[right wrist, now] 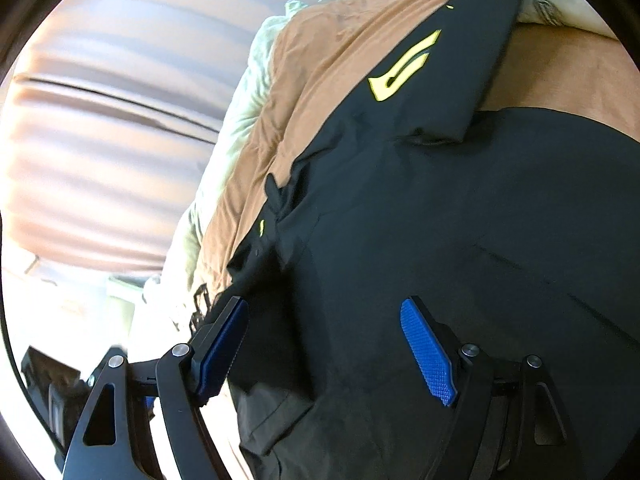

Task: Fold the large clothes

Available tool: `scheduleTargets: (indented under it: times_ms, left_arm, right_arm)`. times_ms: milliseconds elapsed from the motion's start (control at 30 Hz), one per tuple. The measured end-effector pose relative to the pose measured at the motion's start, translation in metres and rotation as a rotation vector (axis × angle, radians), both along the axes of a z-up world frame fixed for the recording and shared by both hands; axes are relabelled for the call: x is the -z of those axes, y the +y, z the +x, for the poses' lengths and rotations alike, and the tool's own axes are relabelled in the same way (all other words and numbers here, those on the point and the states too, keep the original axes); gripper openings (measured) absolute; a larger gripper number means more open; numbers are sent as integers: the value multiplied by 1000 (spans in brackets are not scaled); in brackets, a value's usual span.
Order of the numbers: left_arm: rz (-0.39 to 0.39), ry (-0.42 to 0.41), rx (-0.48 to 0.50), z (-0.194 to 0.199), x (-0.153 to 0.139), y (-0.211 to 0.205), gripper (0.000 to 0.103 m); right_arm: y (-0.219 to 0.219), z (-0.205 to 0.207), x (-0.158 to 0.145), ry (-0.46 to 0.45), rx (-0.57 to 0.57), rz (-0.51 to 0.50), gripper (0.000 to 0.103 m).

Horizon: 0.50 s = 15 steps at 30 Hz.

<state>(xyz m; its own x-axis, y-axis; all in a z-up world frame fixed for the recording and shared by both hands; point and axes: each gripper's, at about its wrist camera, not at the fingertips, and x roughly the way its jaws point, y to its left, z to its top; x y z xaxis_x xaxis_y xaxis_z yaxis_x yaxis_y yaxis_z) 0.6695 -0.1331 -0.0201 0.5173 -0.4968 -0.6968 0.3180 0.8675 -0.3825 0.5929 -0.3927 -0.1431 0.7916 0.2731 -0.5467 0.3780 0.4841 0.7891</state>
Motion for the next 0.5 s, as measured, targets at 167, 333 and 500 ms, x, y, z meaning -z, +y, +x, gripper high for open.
scheduleTargets:
  times_ms: [167, 333, 500]
  left_arm:
    - [-2, -66, -160, -36, 4, 61, 99]
    - [48, -85, -363, -66, 30, 124, 94]
    - [-4, -32, -458, -73, 72, 168, 77]
  right_arm:
    - [22, 5, -16, -13, -55, -95, 79]
    - [54, 20, -21, 8, -157, -197, 79]
    - [91, 37, -22, 66, -235, -384, 79]
